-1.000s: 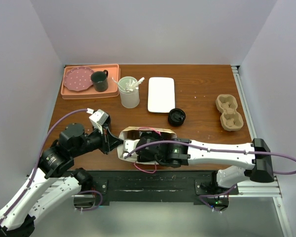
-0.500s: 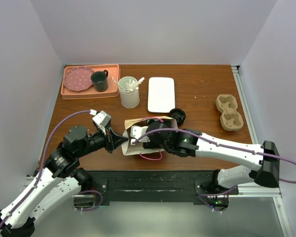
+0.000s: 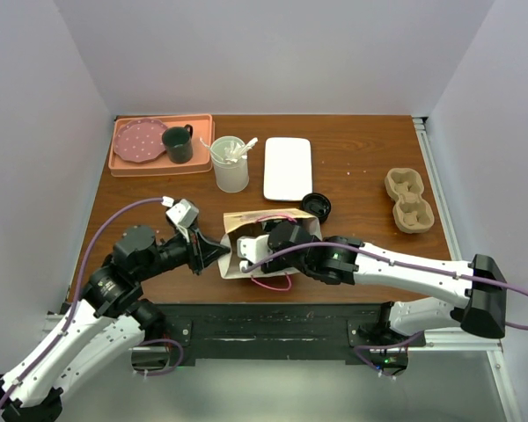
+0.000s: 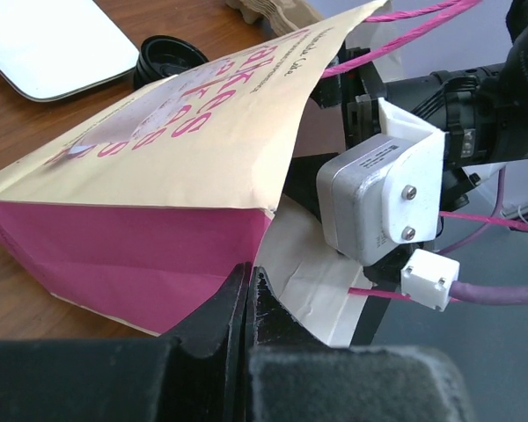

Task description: Pack the takeout coffee

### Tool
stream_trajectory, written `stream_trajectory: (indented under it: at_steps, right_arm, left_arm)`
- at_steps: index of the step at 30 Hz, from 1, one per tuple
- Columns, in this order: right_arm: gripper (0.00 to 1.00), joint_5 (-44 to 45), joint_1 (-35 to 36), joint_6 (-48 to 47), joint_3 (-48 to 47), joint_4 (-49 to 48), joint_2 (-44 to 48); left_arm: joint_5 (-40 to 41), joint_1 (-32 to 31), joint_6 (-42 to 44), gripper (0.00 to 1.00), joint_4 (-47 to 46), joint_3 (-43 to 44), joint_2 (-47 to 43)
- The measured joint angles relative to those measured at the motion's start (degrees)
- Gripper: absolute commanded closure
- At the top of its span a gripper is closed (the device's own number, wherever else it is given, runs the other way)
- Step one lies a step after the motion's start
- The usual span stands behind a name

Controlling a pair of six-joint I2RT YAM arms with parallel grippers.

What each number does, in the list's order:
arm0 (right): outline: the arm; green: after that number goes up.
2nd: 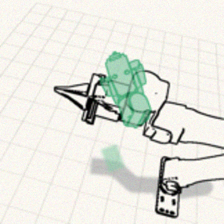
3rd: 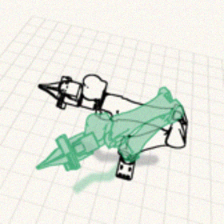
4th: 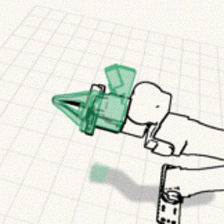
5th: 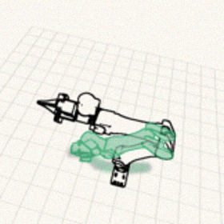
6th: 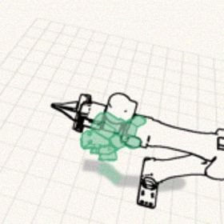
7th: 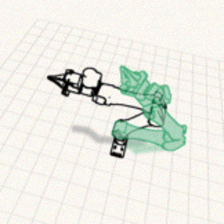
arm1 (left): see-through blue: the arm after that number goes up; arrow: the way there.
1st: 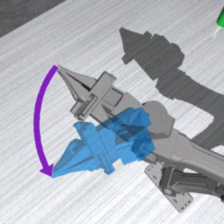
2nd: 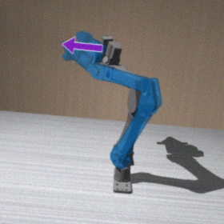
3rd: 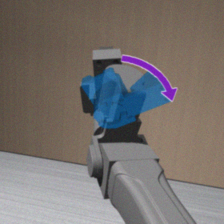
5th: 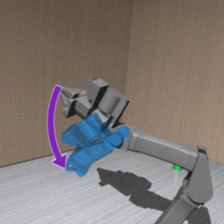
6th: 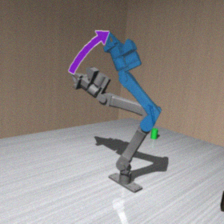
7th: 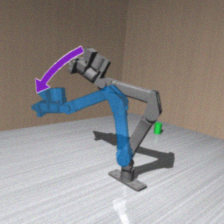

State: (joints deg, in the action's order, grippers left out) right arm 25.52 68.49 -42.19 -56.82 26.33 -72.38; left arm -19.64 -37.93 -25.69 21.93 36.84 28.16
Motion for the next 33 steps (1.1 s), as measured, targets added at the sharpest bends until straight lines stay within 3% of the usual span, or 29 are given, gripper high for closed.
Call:
stream_trajectory:
  at_steps: [9,33]
  right_arm:
    - [0.64,-5.70,-0.87,-2.01,1.99,-1.53,-0.02]
    - [0.64,-8.00,-3.04,-3.41,4.13,-3.43,-1.51]
  left_arm:
    - [-3.02,0.00,-0.02,1.00,-0.09,-1.75,-2.10]
    - [-5.22,0.00,1.46,1.00,-0.07,-2.03,-0.11]
